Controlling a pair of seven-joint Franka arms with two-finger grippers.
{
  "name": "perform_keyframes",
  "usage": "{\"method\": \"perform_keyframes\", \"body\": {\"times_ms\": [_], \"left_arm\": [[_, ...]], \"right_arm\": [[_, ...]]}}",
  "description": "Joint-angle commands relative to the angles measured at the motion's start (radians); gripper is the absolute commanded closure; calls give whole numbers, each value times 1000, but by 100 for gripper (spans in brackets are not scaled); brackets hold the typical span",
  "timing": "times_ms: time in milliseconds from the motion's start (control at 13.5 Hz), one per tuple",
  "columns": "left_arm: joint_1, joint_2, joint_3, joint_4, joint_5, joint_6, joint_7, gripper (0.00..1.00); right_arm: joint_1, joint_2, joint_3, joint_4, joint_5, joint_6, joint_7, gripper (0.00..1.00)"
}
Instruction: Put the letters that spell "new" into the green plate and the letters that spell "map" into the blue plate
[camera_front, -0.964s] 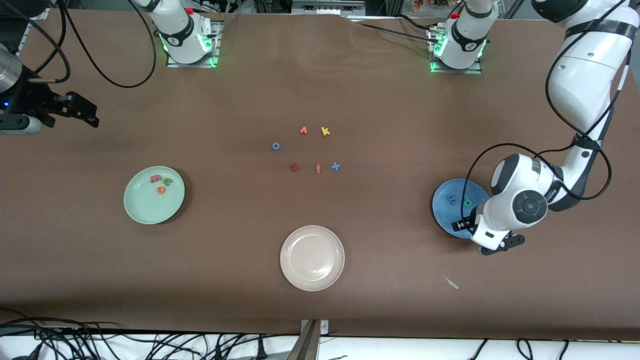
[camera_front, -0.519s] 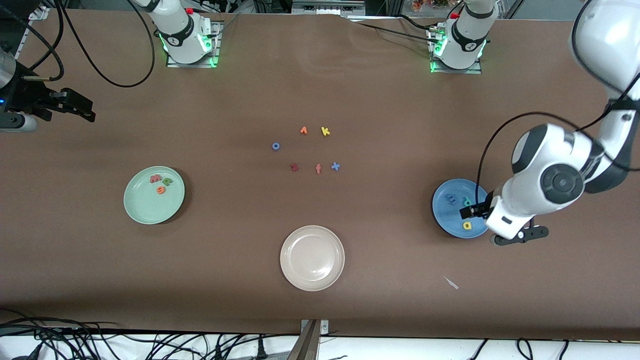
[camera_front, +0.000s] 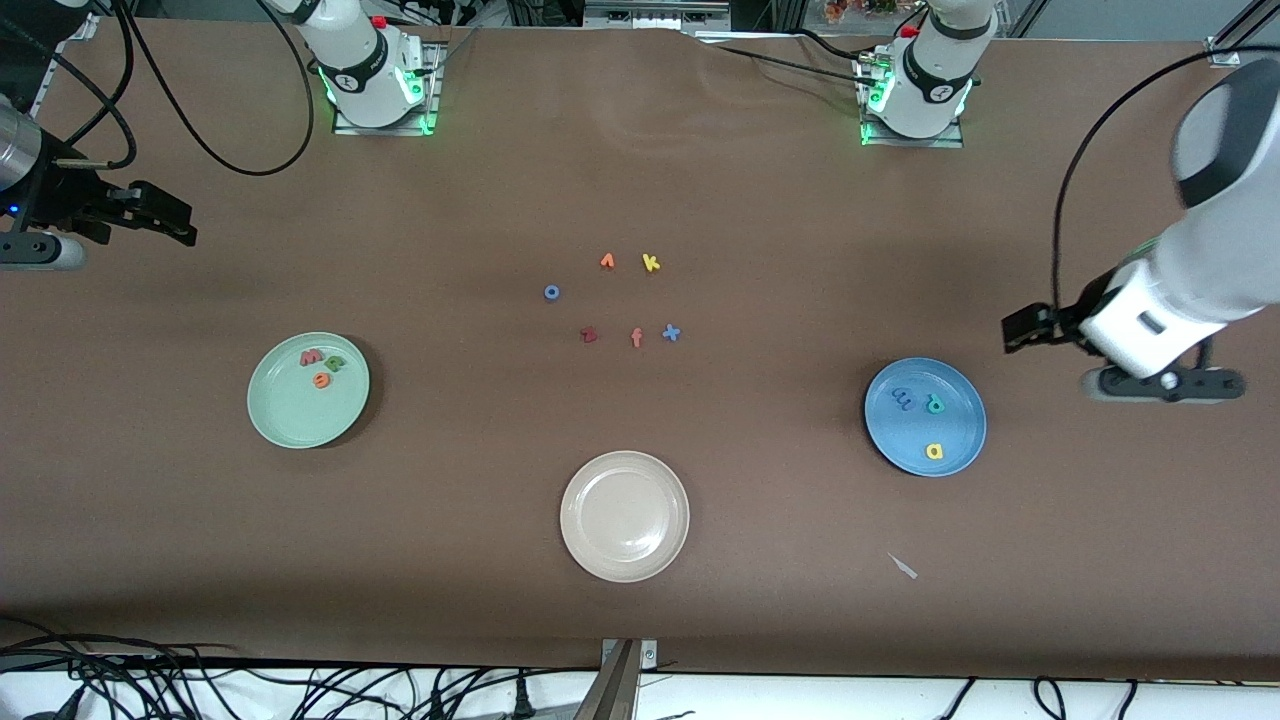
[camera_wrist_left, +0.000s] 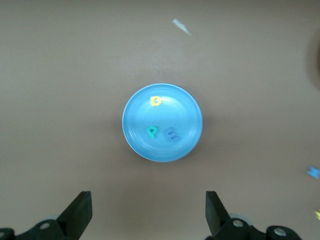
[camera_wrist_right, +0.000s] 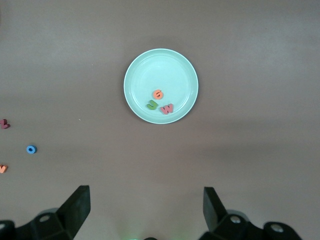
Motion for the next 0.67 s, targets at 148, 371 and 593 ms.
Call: {"method": "perform_keyframes", "body": {"times_ms": [148, 371, 593], "left_arm": [[-157, -129, 202, 21, -78, -55, 63, 0], [-369, -190, 469, -24, -149, -55, 67, 0], [-503, -308, 687, -169, -269, -44, 203, 0]], "right_arm": [[-3, 5, 0, 14, 8, -16, 16, 0], [3, 5, 3, 19, 7, -4, 12, 0], [3, 5, 4, 25, 11, -4, 15, 0]]}}
